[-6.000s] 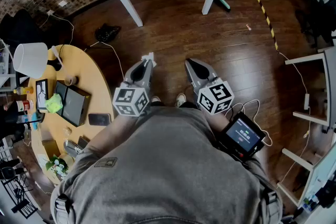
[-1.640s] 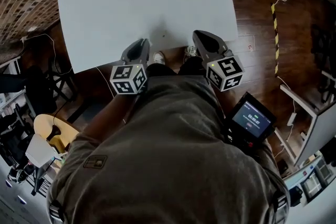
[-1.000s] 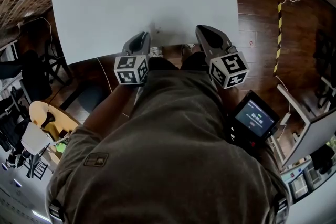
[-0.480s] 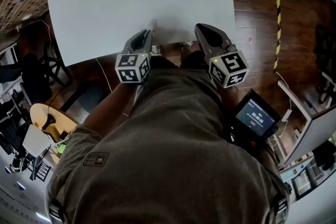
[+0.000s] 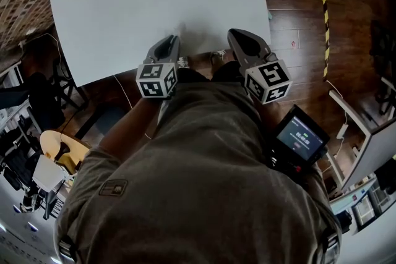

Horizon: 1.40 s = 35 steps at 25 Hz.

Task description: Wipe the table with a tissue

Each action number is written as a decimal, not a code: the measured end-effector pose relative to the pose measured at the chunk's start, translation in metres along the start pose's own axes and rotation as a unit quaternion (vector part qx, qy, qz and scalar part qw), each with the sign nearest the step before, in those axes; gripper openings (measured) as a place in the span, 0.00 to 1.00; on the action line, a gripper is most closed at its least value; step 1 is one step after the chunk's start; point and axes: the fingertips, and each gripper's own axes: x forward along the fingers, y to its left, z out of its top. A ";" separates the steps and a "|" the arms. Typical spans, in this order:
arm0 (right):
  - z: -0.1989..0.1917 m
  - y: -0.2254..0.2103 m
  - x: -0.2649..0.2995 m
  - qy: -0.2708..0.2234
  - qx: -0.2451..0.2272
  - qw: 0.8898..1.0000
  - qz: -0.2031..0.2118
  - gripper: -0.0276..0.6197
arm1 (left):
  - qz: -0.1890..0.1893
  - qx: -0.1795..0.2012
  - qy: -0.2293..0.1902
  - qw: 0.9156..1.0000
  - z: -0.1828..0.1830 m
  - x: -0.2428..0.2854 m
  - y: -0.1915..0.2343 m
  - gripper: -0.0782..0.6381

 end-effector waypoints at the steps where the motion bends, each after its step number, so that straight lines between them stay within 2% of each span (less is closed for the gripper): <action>1: 0.000 -0.001 0.000 -0.001 0.001 1.000 -0.001 0.06 | -0.002 0.001 0.001 1.000 0.001 0.001 -0.001 0.15; 15: 0.001 -0.007 0.000 -0.004 -0.001 1.000 -0.013 0.06 | -0.040 0.023 0.013 0.999 0.000 0.019 -0.021 0.15; 25: 0.008 0.008 0.008 0.002 -0.014 1.000 0.010 0.06 | -0.005 0.013 0.006 1.000 0.003 0.002 0.005 0.15; 35: 0.013 0.020 0.015 0.006 -0.024 0.999 0.029 0.06 | 0.047 -0.028 -0.007 0.998 0.005 -0.020 0.042 0.15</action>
